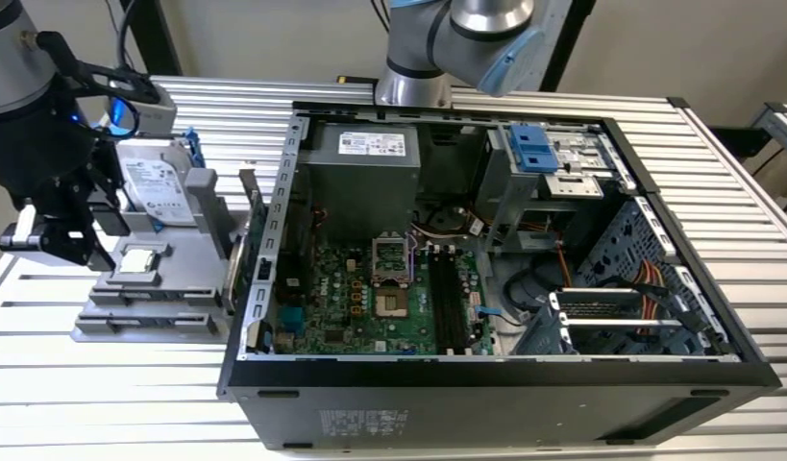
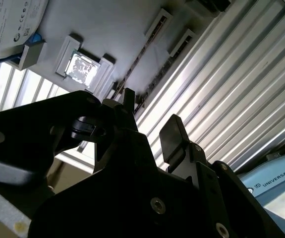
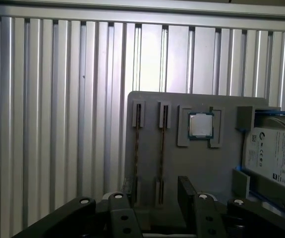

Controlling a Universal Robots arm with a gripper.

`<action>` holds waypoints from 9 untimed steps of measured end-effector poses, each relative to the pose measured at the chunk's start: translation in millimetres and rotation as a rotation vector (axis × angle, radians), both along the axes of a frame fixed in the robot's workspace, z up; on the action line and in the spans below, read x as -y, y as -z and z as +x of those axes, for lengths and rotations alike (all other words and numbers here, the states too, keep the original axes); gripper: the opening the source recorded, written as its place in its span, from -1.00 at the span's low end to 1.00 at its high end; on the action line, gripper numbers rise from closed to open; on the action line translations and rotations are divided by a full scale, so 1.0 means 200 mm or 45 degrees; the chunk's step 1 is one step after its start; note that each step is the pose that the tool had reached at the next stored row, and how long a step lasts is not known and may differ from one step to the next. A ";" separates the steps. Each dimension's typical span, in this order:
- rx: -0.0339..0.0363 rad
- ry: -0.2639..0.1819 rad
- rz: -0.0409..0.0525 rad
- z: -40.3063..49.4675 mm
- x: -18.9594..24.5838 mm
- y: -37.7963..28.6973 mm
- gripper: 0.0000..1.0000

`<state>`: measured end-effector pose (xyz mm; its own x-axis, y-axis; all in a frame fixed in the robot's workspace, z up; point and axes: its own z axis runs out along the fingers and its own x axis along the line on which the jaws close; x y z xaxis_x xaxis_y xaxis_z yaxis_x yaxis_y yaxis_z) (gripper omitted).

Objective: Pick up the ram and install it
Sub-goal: 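Pick up the ram and move it above insertion slot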

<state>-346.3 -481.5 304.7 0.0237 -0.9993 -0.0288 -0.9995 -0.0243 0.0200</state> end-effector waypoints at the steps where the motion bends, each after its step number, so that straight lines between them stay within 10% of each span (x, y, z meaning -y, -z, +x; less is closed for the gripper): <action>1: -0.0002 0.000 0.000 0.000 0.000 0.001 1.00; 9: 0.0001 0.000 0.000 0.000 0.000 0.012 1.00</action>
<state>-346.3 -481.5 302.2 0.0237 -0.9993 -0.0287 -0.9995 -0.0243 0.0199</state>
